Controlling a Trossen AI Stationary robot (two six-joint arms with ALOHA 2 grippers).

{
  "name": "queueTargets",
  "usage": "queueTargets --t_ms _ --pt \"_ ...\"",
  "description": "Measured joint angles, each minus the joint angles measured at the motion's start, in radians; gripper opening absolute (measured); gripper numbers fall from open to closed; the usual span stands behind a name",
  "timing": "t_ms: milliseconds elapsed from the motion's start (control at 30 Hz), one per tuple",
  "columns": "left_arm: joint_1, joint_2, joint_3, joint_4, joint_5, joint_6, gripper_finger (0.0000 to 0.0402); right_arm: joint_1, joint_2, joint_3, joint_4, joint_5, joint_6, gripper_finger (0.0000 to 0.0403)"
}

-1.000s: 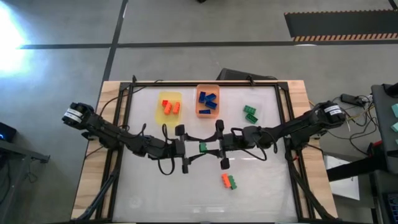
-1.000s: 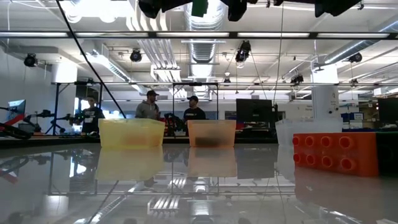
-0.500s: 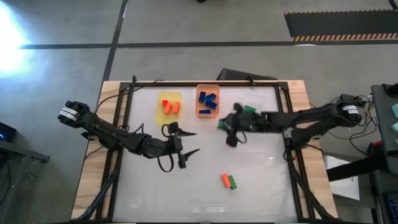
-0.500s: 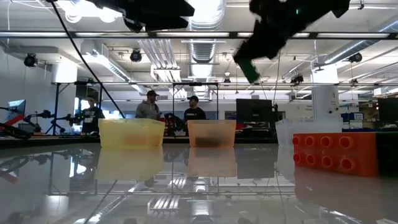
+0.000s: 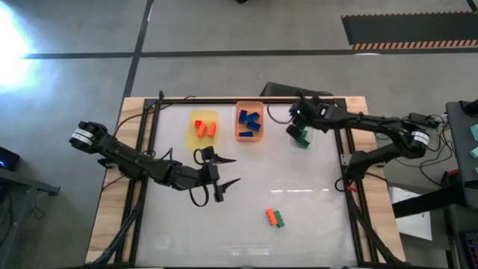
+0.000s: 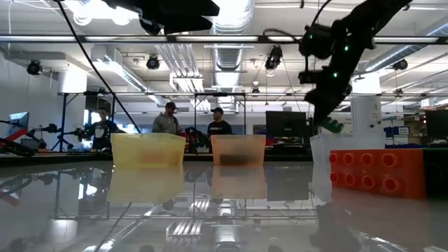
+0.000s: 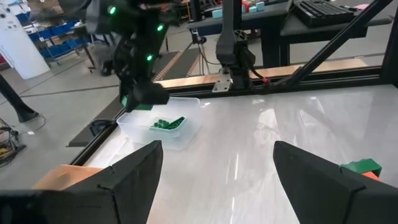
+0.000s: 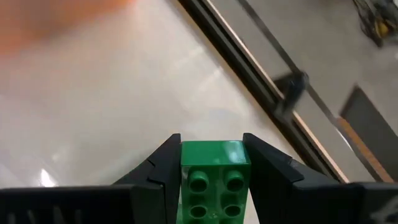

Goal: Sort & place blocks by color
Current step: Put the green game piece into the transparent bin

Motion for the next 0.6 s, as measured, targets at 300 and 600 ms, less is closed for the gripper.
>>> queueTargets --t_ms 300,600 --pt "0.000 0.000 0.000 0.000 0.000 0.000 0.0288 -0.101 0.137 0.000 0.011 0.001 -0.046 0.0128" --pt "0.000 0.001 0.000 0.000 -0.003 0.001 0.0288 -0.101 0.197 0.000 0.015 0.003 -0.027 0.0222"
